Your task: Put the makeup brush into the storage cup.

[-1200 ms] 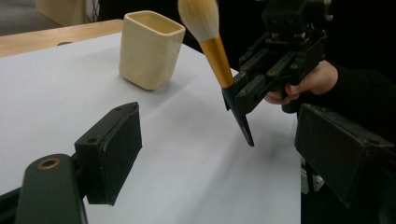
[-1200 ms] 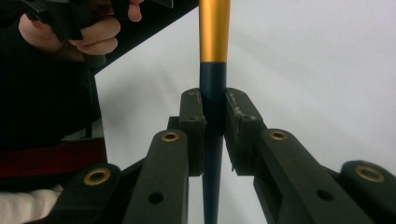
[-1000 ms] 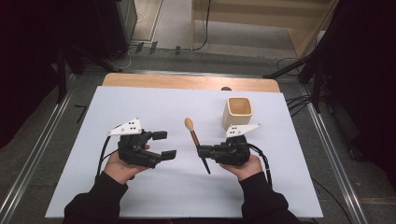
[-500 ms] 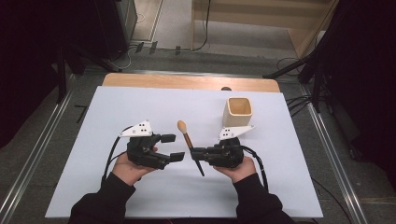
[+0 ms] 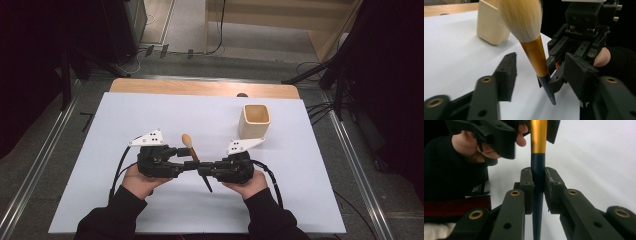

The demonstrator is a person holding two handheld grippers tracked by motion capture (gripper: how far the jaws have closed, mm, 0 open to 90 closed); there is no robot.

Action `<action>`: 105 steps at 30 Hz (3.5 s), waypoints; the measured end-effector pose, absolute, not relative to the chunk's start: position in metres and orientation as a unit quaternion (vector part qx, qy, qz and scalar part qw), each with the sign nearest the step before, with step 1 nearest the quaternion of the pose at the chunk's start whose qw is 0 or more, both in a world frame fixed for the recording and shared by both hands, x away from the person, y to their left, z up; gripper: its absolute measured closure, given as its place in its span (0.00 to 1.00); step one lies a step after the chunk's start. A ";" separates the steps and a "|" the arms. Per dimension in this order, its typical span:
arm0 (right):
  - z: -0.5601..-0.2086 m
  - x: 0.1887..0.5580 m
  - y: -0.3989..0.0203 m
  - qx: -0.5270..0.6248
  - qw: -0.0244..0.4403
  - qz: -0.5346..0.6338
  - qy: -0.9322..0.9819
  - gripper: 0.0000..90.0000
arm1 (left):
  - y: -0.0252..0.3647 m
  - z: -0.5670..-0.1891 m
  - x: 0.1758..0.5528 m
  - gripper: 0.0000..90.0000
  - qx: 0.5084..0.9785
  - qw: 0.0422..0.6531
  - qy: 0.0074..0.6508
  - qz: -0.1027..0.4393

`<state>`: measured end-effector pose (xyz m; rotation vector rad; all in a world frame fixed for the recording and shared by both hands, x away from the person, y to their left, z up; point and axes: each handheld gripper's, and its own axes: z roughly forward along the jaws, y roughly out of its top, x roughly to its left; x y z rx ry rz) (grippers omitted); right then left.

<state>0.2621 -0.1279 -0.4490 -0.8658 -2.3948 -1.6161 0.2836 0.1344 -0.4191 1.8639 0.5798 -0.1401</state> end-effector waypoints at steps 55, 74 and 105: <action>-0.478 0.248 -0.100 -0.171 0.019 -0.596 -0.784 0.66 | 0.137 -0.405 0.276 0.86 0.859 0.495 0.112 -0.064; -0.478 0.247 -0.099 -0.170 0.020 -0.588 -0.790 0.87 | 0.137 -0.411 0.277 0.85 0.855 0.501 0.111 -0.073; -0.463 0.253 -0.132 -0.202 -0.030 -0.589 -0.782 0.87 | 0.159 -0.424 0.274 0.30 0.849 0.512 0.118 -0.057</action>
